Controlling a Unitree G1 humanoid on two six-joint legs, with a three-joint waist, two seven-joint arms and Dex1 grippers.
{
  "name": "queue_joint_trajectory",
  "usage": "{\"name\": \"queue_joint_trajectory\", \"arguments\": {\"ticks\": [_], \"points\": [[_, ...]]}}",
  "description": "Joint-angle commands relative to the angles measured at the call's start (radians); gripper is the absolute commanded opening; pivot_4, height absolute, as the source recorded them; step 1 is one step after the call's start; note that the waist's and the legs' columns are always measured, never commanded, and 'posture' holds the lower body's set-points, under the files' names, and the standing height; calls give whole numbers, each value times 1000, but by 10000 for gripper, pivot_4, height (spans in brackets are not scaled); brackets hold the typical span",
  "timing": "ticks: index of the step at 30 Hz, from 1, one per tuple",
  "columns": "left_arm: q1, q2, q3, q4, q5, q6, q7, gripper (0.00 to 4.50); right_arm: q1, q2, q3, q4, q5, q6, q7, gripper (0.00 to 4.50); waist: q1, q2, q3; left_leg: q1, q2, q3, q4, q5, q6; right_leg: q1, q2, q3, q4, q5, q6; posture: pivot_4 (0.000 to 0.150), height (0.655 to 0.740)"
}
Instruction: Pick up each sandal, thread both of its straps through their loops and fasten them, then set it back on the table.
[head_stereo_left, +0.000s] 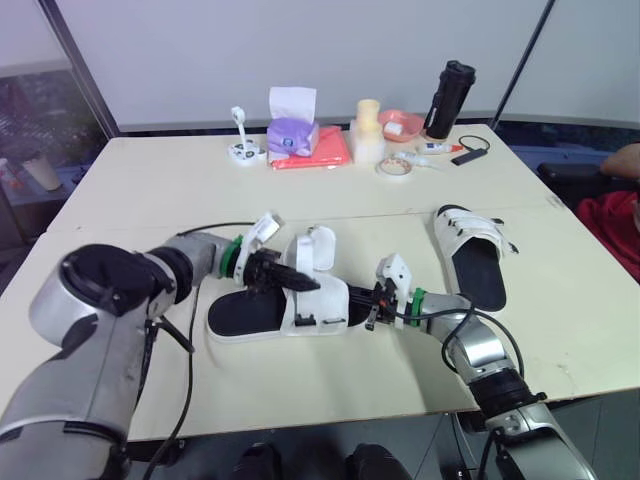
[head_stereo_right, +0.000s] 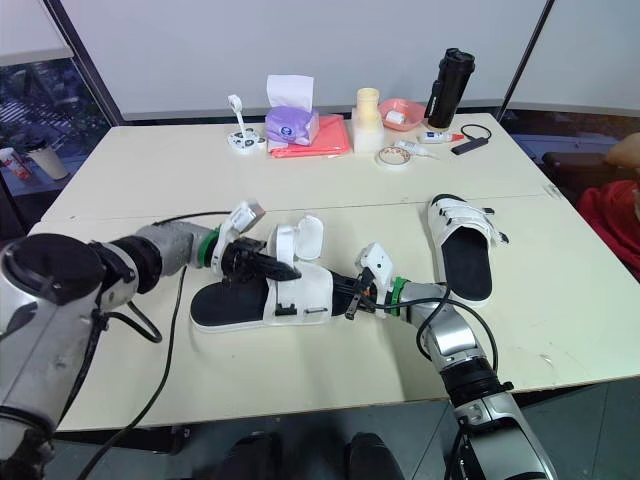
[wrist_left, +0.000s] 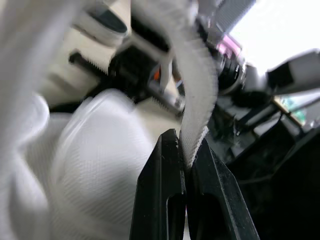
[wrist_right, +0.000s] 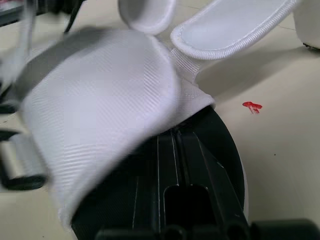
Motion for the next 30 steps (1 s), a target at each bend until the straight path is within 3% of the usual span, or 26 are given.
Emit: {"name": "queue_joint_trajectory", "arguments": {"ticks": [1,8,30], "points": [[-20,9,44,16,35,62,-7,557,30,-1,28,83,-61,31,-28,0,0,0,0,0,0,0,0,0,0,0,0,0,0,0,0,1500,7400],[10,6,56,16,93,43,-7,557,32,-2,27,86,-61,28,-29,0,1,0,0,0,0,0,0,0,0,0,0,0,0,0,0,1500,7400],[-2,0,51,16,46,-32,-7,557,28,3,27,103,-62,19,-31,0,2,0,0,1,0,0,0,0,0,1,-1,0,0,0,0,1500,7400]]}}
